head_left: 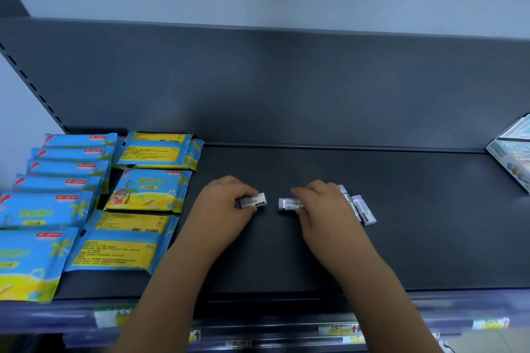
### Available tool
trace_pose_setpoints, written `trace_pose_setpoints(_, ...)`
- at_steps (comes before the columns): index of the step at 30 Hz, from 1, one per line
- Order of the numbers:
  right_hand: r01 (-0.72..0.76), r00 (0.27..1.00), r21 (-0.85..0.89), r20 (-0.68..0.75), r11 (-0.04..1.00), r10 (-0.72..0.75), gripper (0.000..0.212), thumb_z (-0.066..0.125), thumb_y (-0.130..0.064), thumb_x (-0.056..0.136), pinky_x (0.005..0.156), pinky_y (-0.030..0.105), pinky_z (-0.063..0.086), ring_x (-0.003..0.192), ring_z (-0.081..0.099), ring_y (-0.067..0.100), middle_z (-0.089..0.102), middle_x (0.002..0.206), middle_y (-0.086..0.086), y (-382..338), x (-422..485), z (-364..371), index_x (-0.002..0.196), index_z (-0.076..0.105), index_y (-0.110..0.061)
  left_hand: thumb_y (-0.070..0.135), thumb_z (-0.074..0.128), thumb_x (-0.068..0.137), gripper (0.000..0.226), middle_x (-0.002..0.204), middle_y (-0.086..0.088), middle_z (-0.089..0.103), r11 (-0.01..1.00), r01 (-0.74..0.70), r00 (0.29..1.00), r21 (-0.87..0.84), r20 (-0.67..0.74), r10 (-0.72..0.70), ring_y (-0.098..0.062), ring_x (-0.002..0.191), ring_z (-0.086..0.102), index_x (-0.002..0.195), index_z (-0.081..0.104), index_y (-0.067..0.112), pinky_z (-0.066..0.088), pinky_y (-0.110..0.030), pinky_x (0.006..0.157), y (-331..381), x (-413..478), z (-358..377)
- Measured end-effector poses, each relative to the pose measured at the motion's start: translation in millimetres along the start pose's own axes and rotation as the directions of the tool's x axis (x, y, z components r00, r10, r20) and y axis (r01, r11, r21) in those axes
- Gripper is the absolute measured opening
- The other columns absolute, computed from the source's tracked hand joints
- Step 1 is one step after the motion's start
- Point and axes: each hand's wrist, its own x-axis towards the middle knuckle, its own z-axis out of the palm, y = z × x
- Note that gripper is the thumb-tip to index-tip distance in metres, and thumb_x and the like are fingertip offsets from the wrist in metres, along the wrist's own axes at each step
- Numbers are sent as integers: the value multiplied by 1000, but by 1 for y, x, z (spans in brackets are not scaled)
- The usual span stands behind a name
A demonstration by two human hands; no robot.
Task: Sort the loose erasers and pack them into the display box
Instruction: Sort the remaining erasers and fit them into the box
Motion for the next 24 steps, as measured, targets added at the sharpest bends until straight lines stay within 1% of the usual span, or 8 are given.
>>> trace_pose_setpoints(3,5,1000,20,26,1000,-6,27,59,1,84,77,30,43,90,49,19,57,99,-3,0,0,-1,98,69,-19,13,76,81,25,98,9,65,999,18,999,26,39,-19,-6,94,56,99,78,30,40,-10,79,1,3,4)
trace_pose_setpoints(4,8,999,26,34,1000,-9,27,58,1,85,77,28,41,90,48,18,57,99,-3,0,0,-2,98,69,-19,13,76,81,26,98,9,65,999,22,999,30,48,-23,-7,95,57,99,78,30,41,-11,80,1,4,5)
trace_pose_setpoints(8,9,1000,38,21,999,-10,30,58,1,85,78,27,40,92,50,19,57,101,-4,3,0,-2,102,69,-21,15,77,81,26,98,10,65,1000,26,999,-7,32,-26,-8,94,59,102,78,30,49,-28,87,8,5,3)
trace_pose_setpoints(10,6,1000,56,-18,998,-5,30,60,2,84,79,29,43,93,51,21,59,101,-4,6,-1,-3,103,70,-20,13,78,79,29,95,11,66,999,-1,1000,-42,-20,0,-7,93,60,103,77,29,49,-29,87,12,5,3)
trace_pose_setpoints(12,8,998,89,-69,996,-2,30,64,2,83,81,33,47,94,53,22,60,102,-3,9,-2,-5,105,70,-18,13,77,78,25,91,11,66,998,-29,998,-50,-50,26,-6,90,59,97,78,30,48,-27,83,17,6,3)
trace_pose_setpoints(15,5,993,124,-117,992,10,29,65,1,82,81,35,49,94,53,22,62,104,-3,13,0,-8,105,71,-17,15,75,79,22,90,11,65,998,-57,997,-18,-52,56,-4,88,58,94,77,31,46,-23,79,24,9,6)
trace_pose_setpoints(19,41,995,134,-91,990,-29,24,64,-5,84,81,36,50,94,55,22,62,107,-1,31,3,-17,106,70,-15,15,76,78,22,90,14,65,997,-80,995,8,-64,80,-2,87,58,94,77,30,44,-16,77,39,22,14)
trace_pose_setpoints(24,-7,994,137,-109,991,22,33,63,1,83,82,37,51,97,55,21,61,109,-1,81,4,-36,111,69,-15,9,77,75,24,89,13,64,994,-110,993,-30,-52,108,-1,86,60,92,77,26,46,-16,75,81,42,45)
